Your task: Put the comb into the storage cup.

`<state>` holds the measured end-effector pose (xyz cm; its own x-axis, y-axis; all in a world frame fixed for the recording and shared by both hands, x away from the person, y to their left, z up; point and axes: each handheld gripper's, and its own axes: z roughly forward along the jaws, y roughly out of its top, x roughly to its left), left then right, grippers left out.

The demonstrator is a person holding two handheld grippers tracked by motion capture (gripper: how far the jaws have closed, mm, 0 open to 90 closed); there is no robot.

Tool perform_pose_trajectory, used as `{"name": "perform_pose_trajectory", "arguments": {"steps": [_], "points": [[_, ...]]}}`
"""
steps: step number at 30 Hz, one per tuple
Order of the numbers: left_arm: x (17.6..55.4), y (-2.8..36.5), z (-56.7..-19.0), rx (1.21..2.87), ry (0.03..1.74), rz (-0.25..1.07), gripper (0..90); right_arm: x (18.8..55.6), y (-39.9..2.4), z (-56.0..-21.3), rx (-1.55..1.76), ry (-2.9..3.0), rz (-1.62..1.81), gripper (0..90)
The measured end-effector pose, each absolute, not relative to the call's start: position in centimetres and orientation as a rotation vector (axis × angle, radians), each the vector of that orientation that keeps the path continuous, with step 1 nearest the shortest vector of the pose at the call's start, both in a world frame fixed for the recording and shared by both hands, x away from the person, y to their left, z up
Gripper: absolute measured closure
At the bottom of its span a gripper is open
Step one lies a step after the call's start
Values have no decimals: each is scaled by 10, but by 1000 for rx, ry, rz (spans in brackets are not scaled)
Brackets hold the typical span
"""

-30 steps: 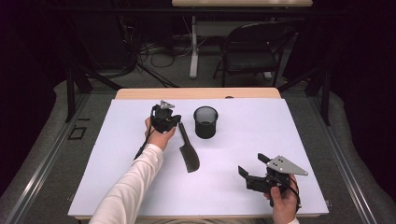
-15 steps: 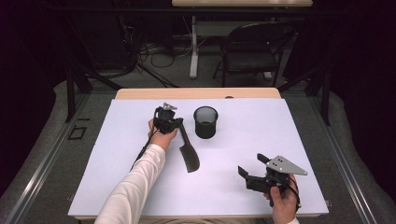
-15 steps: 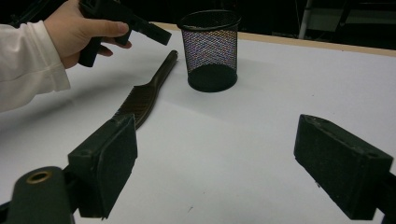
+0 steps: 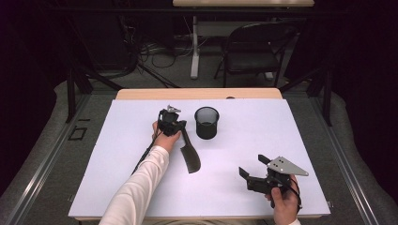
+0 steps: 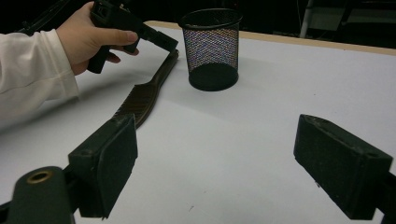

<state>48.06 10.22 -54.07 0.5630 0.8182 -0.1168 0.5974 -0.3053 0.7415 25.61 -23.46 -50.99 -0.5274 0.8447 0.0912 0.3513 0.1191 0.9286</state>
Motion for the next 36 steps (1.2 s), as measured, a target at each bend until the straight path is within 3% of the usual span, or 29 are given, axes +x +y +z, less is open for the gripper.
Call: {"name": "perform_pose_trajectory", "arguments": {"steps": [36], "points": [[486, 98, -551, 2112, 1134, 389, 900, 256, -233, -511, 1152, 1949, 1403, 138]]}}
